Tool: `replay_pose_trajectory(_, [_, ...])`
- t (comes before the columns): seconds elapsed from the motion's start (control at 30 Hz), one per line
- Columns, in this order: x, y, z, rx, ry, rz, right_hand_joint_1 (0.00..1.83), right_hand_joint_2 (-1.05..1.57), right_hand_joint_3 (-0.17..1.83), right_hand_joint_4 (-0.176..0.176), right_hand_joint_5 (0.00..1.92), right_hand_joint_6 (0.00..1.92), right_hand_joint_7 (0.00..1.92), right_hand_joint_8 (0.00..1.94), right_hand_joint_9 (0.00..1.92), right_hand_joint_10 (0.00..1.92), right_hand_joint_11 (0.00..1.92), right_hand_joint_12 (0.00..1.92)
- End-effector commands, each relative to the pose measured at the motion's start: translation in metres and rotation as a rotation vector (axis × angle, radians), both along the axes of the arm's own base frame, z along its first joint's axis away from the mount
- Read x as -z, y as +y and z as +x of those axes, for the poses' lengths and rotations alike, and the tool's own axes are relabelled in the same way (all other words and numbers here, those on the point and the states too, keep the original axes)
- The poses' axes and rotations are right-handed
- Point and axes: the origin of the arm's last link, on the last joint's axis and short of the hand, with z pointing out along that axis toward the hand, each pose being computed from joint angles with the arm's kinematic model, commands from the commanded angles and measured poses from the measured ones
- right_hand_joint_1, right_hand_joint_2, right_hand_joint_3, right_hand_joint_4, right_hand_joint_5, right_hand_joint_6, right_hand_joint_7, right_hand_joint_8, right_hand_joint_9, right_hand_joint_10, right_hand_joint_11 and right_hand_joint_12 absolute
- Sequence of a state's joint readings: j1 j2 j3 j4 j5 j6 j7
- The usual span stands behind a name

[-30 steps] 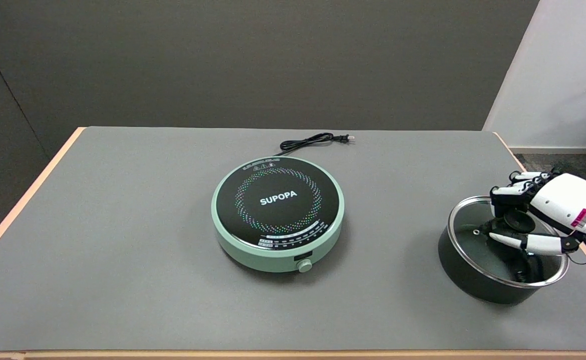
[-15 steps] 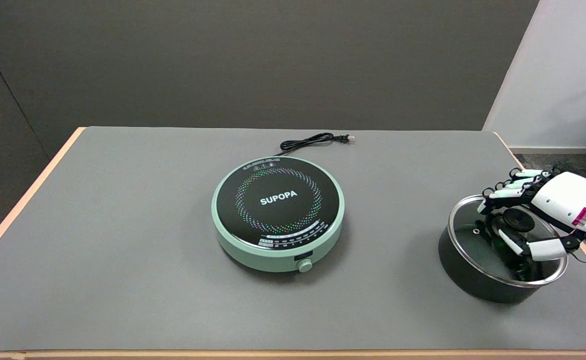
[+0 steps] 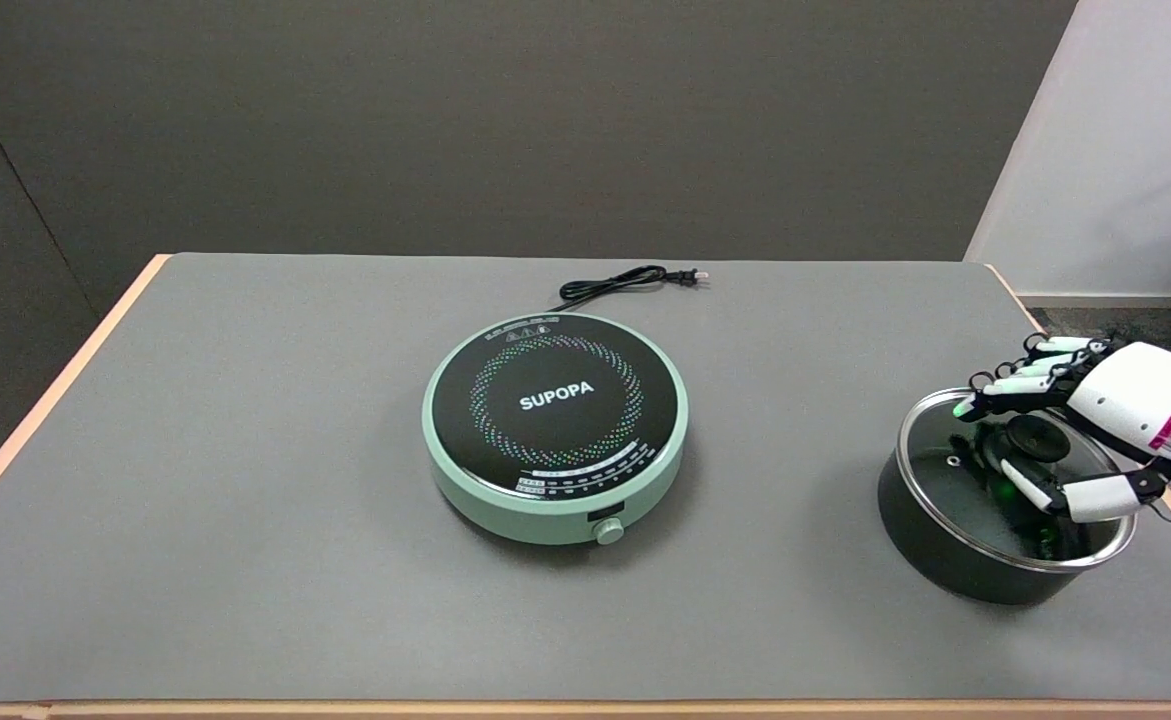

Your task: Pick up the pot lid.

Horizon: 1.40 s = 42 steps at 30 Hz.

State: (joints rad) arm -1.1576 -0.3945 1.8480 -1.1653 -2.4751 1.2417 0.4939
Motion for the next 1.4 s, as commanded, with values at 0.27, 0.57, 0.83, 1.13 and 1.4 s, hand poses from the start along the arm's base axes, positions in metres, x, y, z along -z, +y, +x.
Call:
replay_pose_trajectory(0.27, [-0.013, 0.011, 0.012, -0.033, -0.056, -0.017, 0.51, 0.60, 0.84, 0.176, 0.65, 0.42, 0.83, 0.37, 0.83, 0.71, 0.54, 0.93])
replay_pose_trajectory(0.57, [-0.018, 0.015, 0.010, -0.016, -0.042, -0.031, 0.68, 0.59, 0.89, 0.176, 0.65, 0.42, 0.83, 0.37, 0.83, 0.71, 0.54, 0.92])
replay_pose_trajectory(0.83, [-0.020, 0.014, 0.009, -0.002, -0.024, -0.029, 0.72, 0.59, 0.91, 0.176, 0.65, 0.45, 0.83, 0.38, 0.83, 0.71, 0.54, 0.92])
replay_pose_trajectory(1.13, [-0.019, 0.009, 0.007, 0.016, -0.015, -0.010, 0.75, 0.59, 0.91, 0.176, 0.66, 0.46, 0.83, 0.38, 0.83, 0.71, 0.54, 0.91])
replay_pose_trajectory(1.4, [-0.020, 0.006, 0.007, 0.021, -0.007, -0.002, 0.81, 0.59, 0.92, 0.176, 0.66, 0.48, 0.83, 0.40, 0.83, 0.71, 0.54, 0.91])
